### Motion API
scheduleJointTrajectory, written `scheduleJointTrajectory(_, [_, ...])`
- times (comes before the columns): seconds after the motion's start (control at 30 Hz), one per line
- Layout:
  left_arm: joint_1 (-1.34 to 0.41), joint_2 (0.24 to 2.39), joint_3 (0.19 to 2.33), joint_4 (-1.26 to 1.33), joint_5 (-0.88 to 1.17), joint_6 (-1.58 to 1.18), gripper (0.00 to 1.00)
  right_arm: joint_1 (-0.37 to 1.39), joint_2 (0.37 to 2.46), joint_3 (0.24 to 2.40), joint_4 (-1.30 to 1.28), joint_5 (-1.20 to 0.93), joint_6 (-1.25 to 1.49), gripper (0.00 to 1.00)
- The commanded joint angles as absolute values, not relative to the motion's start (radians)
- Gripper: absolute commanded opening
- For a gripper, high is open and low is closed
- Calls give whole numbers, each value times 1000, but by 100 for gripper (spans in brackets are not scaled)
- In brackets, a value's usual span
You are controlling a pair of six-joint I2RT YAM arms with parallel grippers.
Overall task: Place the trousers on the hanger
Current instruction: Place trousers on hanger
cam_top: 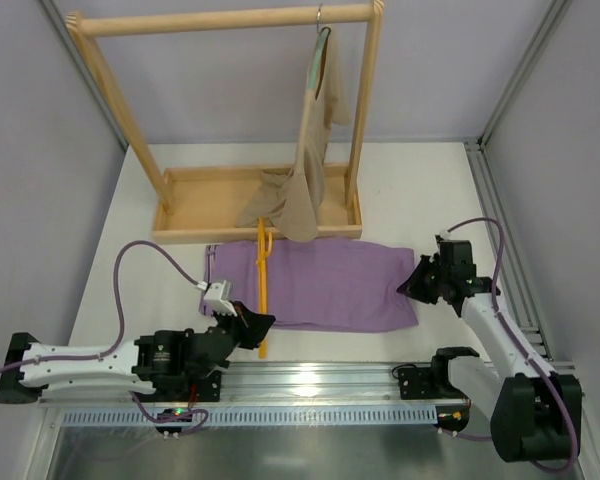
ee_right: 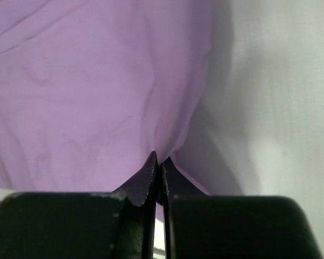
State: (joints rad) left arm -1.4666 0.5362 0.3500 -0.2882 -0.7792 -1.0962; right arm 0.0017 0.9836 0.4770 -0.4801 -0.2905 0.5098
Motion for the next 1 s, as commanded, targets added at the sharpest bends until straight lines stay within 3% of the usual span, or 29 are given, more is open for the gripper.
scheduleJointTrajectory(0.0, [-1473,451,285,-100,-822,-1103,0,110,853,509,-491,-327,574,4])
scheduleJointTrajectory(0.2, [-1473,367,244,-132,-783,-1075,0,394,778,557,-471,-236,747,4])
scheduleJointTrajectory(0.27, [-1473,333,178,-20,-706,-1055,0,461,787,577,-428,-192,779,4])
scheduleJointTrajectory(0.43, [-1473,235,98,31,-657,-1029,0,655,906,650,-382,-101,831,4])
scheduleJointTrajectory(0.8, [-1473,-41,40,-187,-594,-1060,0,951,1196,883,-229,54,899,4])
scheduleJointTrajectory(0.97, [-1473,31,43,-232,-604,-1092,0,1012,1351,963,-149,52,923,4])
